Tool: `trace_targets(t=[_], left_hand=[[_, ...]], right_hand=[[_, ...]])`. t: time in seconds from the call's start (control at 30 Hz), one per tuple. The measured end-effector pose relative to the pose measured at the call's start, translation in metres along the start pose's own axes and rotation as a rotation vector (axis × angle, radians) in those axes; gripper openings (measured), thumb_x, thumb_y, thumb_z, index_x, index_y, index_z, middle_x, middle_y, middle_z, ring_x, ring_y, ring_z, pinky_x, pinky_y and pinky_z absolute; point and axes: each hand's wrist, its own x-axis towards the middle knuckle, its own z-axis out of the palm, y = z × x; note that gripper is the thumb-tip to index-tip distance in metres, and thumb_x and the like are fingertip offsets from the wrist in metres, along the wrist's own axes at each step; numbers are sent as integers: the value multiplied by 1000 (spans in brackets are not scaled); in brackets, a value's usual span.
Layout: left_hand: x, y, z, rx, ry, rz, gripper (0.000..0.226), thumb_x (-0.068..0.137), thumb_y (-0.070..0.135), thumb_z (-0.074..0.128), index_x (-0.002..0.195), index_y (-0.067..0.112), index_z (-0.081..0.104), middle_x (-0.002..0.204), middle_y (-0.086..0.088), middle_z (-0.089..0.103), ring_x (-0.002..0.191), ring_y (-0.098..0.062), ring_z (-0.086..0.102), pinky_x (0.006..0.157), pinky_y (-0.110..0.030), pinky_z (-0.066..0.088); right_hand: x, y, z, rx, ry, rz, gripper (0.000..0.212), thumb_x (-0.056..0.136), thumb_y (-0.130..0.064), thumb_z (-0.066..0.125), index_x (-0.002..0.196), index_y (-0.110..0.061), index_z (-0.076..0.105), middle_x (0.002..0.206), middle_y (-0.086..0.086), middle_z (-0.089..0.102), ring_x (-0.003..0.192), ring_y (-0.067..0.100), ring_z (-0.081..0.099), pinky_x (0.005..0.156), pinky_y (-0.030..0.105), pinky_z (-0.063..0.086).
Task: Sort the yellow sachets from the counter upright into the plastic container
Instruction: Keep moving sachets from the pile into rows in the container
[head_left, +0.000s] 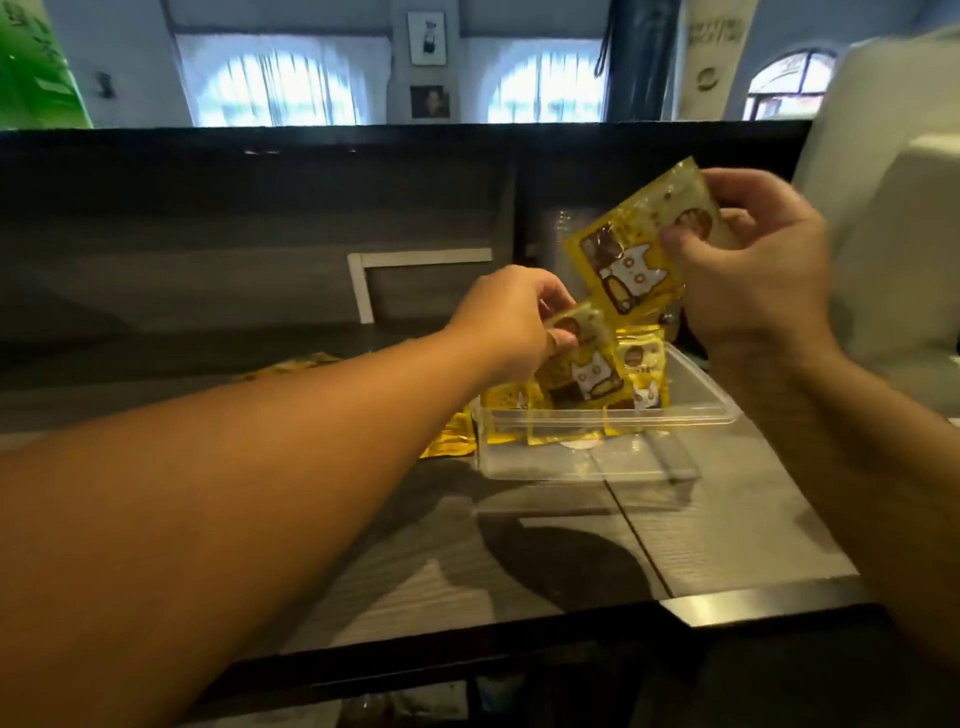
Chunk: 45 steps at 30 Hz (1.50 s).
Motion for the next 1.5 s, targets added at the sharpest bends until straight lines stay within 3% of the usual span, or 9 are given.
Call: trace_targets(t=[0.1, 0.27, 0.37, 0.5, 0.77, 1.0, 1.13, 1.27, 1.5], left_hand=[[12, 2, 22, 222, -30, 48, 29, 84, 28, 78, 111, 29, 67, 100, 8, 66, 93, -14, 62, 80, -35, 56], [19, -1, 40, 729, -6, 295, 34, 89, 39, 70, 121, 26, 63, 108, 1, 63, 97, -22, 59, 70, -35, 47], [23, -5, 43, 820, 36, 326, 39, 87, 47, 70, 119, 26, 63, 110, -1, 60, 100, -23, 55, 71, -36, 44], [27, -10, 44, 750, 37, 253, 45, 84, 52, 71, 119, 26, 58, 118, -1, 54, 107, -23, 52, 85, -40, 46], [29, -11, 42, 660, -6, 183, 50, 84, 52, 71, 123, 24, 56, 117, -1, 57, 102, -21, 56, 83, -38, 49], [20, -17, 33, 523, 49, 153, 49, 83, 55, 70, 123, 30, 57, 121, 4, 55, 110, -19, 53, 94, -42, 43], [3, -26, 18, 451, 139, 144, 43, 89, 54, 64, 124, 31, 56, 123, 5, 55, 114, -18, 52, 96, -41, 41], [-26, -46, -5, 322, 206, 83, 33, 93, 46, 61, 123, 31, 57, 121, 6, 56, 111, -17, 54, 97, -45, 47], [-94, -112, -51, 405, 247, -180, 31, 91, 37, 63, 121, 31, 60, 126, 3, 56, 115, -19, 54, 95, -46, 49]], right_hand=[[6, 13, -13, -80, 2, 28, 27, 88, -14, 70, 110, -26, 60, 97, -14, 63, 81, -8, 65, 61, 13, 54], [5, 35, -31, -209, -63, 54, 25, 87, -13, 70, 107, -25, 60, 101, -11, 62, 91, 4, 63, 68, 21, 57], [6, 43, -38, -328, -133, 53, 27, 85, -13, 72, 107, -25, 61, 106, -2, 61, 93, 10, 62, 72, 27, 57], [18, 47, -45, -421, -208, 51, 31, 84, -12, 73, 113, -22, 64, 110, 3, 61, 100, 18, 59, 70, 29, 55], [37, 70, -22, -1009, -655, -107, 20, 82, -19, 76, 98, -23, 66, 95, -3, 62, 86, 16, 60, 66, 25, 50], [39, 85, -7, -1316, -711, -242, 34, 78, -35, 77, 106, -25, 60, 98, -2, 56, 89, 16, 51, 65, 27, 44], [34, 82, -7, -1328, -722, -136, 58, 77, -37, 77, 125, -25, 48, 119, 7, 52, 105, 25, 52, 77, 33, 49], [29, 67, 0, -1259, -738, -57, 62, 76, -31, 79, 129, -24, 47, 124, 9, 51, 106, 27, 52, 81, 35, 50], [-11, 17, 63, -1031, -683, -261, 42, 85, -22, 69, 124, -25, 54, 112, -2, 48, 100, 17, 46, 77, 28, 39]])
